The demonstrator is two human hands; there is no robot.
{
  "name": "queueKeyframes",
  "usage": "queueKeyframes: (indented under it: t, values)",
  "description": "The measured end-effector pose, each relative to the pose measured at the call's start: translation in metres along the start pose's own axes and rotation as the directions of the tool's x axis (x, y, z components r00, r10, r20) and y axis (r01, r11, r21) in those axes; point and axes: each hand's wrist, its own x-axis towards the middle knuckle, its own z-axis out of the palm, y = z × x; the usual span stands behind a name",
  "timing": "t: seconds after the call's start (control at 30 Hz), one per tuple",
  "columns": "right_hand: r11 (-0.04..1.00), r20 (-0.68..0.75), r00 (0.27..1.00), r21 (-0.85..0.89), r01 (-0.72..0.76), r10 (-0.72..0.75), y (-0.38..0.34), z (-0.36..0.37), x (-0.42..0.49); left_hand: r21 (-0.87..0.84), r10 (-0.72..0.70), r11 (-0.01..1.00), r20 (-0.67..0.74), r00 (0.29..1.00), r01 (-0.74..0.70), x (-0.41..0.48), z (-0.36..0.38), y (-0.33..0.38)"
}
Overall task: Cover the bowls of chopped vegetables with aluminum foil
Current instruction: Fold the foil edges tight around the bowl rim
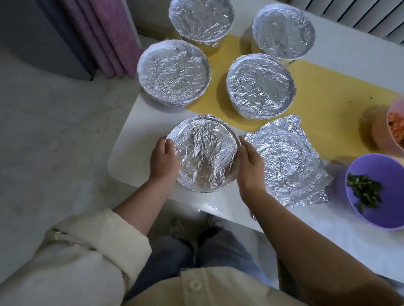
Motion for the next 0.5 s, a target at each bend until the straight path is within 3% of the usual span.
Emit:
queueKeyframes:
  t: [0.33, 0.5]
  values:
    - [0.975, -0.183, 0.979, -0.220, 0.042, -0.084, 0.009, 0.005, -0.010, 0.014, 0.010, 1.000, 0.052, 0.999, -0.010, -0.007, -0.010, 0.000]
    - [0.977, -0.133, 0.987, -0.203, 0.062, -0.090, 0.011, -0.002, -0.008, 0.008, 0.039, 0.999, 0.086, 0.996, -0.040, -0.010, -0.014, 0.003]
